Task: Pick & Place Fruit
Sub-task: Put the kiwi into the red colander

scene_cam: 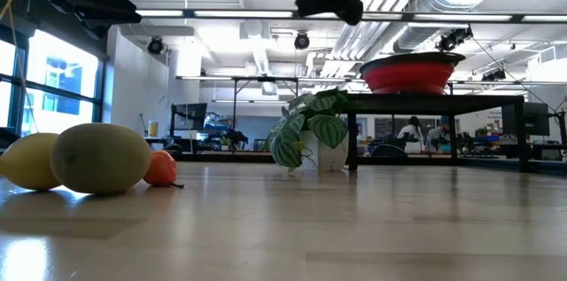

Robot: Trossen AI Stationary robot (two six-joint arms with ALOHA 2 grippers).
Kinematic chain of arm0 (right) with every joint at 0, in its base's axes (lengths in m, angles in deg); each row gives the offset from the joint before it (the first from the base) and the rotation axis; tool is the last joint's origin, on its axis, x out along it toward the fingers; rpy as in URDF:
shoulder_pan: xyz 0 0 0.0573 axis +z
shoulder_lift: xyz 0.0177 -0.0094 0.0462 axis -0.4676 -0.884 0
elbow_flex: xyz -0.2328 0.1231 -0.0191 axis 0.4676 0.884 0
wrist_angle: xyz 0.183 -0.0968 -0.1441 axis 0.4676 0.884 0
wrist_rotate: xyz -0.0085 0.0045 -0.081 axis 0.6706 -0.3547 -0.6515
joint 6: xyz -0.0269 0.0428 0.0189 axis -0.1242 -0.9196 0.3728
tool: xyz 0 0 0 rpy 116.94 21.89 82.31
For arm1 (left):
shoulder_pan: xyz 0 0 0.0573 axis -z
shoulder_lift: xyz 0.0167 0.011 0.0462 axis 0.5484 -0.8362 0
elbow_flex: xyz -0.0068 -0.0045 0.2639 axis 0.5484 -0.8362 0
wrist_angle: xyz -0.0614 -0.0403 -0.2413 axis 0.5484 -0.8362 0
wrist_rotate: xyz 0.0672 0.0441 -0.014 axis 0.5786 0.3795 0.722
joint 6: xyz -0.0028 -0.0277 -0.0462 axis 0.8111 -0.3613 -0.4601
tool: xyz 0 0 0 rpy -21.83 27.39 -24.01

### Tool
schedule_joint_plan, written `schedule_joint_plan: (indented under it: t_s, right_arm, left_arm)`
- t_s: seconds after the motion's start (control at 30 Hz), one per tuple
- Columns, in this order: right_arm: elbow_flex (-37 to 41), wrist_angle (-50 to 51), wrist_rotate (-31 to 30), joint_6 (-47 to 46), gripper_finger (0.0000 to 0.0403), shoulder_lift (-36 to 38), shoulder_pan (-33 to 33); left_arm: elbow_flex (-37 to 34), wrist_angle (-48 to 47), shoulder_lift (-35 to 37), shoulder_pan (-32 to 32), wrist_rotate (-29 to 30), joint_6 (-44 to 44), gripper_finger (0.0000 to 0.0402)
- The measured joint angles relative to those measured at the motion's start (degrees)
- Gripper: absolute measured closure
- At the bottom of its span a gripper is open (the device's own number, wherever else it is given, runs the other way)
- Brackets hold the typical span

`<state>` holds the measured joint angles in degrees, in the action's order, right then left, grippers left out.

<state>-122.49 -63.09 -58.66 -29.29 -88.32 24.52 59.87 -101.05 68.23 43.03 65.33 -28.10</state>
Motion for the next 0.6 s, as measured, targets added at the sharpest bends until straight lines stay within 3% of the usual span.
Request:
schedule_joint_plan:
  t_s: [0.27,0.43,0.6]
  right_arm:
    - [0.0,-9.8,-3.9,-3.4,0.0335,-6.2,7.4]
    - [0.0,-18.1,-1.4,2.6,0.0341,-10.5,10.6]
    - [0.0,-22.0,-0.4,2.6,0.0341,-14.1,11.8]
  left_arm:
    - [0.0,0.1,-1.0,0.0,-3.2,-5.0,0.0303]
    - [0.0,0.0,-4.1,0.0,-4.2,-7.0,0.0303]
    - [0.0,0.1,-8.4,0.0,-5.3,-7.5,0.0303]
